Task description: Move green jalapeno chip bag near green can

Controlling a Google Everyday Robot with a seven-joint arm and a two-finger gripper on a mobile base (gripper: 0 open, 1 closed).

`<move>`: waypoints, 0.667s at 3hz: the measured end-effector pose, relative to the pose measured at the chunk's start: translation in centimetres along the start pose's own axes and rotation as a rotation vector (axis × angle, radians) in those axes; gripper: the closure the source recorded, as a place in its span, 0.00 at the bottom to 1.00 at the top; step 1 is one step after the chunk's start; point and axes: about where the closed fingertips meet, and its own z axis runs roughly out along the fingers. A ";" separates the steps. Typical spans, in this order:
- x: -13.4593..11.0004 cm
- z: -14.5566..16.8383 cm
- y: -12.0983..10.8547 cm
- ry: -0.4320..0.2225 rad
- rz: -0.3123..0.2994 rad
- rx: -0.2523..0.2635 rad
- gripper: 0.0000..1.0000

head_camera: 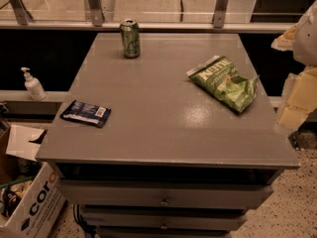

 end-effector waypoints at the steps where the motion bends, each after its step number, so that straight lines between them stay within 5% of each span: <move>1: 0.0 0.0 0.0 0.000 0.000 0.000 0.00; 2: -0.1 0.9 -0.2 -0.021 -0.003 0.004 0.00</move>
Offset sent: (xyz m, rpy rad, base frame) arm 0.0134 0.0033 -0.0259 0.0444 -0.0038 0.0178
